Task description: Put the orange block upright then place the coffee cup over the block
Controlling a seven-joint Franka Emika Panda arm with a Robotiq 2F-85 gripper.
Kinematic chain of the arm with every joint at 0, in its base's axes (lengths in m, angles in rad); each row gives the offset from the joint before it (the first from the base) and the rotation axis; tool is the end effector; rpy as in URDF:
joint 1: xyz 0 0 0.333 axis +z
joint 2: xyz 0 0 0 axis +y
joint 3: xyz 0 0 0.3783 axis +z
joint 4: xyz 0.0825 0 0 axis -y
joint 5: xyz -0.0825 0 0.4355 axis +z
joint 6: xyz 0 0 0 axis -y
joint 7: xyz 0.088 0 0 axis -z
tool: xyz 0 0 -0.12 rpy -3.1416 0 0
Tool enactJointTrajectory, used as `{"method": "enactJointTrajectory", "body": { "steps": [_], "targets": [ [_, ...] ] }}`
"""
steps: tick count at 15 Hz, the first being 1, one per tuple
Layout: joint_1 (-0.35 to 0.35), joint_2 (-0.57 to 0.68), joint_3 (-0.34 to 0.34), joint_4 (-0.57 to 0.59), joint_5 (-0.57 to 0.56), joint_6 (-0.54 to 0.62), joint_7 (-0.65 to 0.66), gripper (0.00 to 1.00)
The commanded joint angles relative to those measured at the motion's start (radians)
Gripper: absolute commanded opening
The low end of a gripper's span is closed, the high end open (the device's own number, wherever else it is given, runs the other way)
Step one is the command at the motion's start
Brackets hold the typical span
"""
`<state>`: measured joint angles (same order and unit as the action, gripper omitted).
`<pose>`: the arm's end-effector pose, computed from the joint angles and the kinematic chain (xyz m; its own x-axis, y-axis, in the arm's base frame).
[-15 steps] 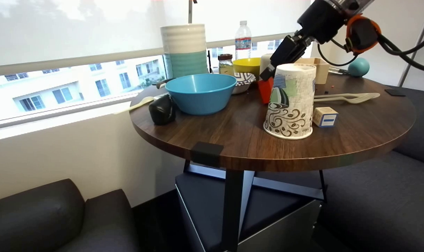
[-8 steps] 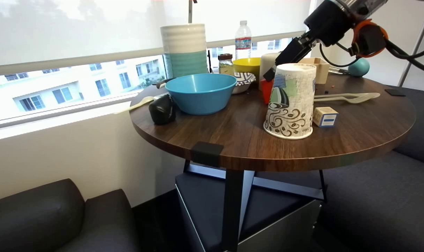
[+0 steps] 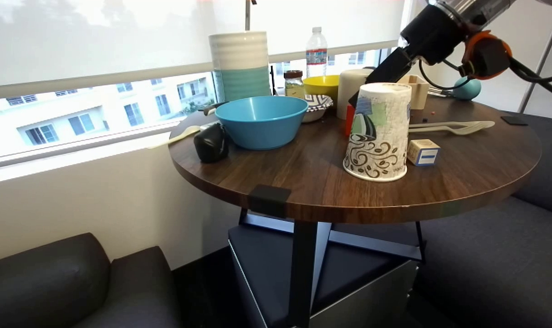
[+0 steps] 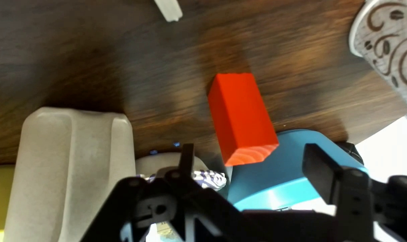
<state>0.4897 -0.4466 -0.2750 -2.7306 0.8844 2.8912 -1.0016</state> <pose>0.4234 0.0497 0.4117 0.7190 0.2314 0.6554 0.4445 -0.8780 -0.1776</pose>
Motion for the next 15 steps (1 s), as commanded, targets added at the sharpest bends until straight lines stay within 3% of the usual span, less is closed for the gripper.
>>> {"method": "enactJointTrajectory", "body": {
  "steps": [1,3,6,10,15],
  "targets": [
    [-0.101,-0.058,0.115,0.0,-0.138,-0.006,0.115,1.0],
    [-0.172,-0.076,0.187,0.022,-0.224,-0.059,0.21,1.0],
    [-0.216,-0.109,0.23,0.082,-0.356,-0.205,0.43,1.0],
    [-0.218,-0.134,0.239,0.193,-0.475,-0.429,0.638,1.0],
    [-0.251,-0.097,0.313,0.306,-0.591,-0.695,0.819,1.0]
  ]
}}
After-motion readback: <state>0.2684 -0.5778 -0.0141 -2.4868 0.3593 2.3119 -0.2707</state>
